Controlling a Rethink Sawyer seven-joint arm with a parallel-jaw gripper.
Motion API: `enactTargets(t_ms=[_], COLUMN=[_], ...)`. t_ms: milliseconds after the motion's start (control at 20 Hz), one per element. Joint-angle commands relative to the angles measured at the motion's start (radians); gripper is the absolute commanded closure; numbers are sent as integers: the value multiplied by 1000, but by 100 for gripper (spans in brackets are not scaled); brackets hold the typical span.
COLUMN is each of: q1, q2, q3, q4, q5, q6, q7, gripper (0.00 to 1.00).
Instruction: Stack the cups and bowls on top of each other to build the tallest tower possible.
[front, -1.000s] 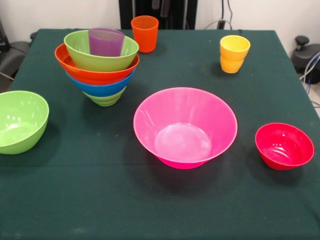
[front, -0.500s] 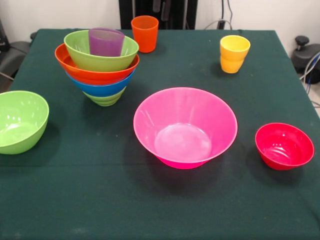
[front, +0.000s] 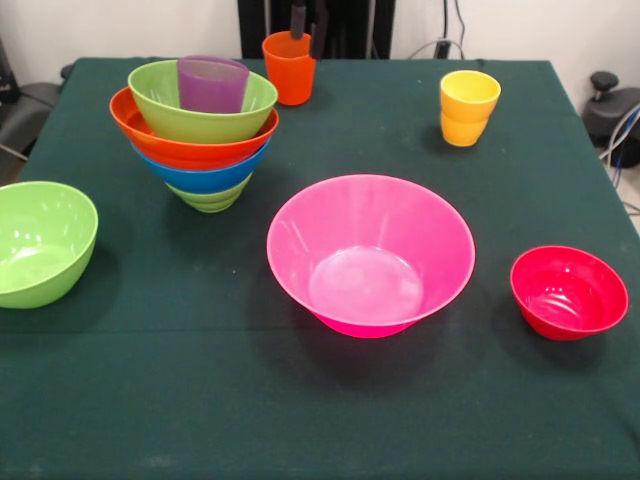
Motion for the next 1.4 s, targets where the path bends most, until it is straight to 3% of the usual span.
enactTargets(t_ms=[50, 400, 850, 1400], q1=[-55, -92, -108, -45], q2=[85, 112, 125, 17], q3=[168, 234, 263, 191], q4=[-114, -177, -194, -104], q5=[-151, -237, -273, -206], q6=[67, 131, 147, 215], q7=[-214, -240, -192, -41], gripper=[0, 0, 0, 0])
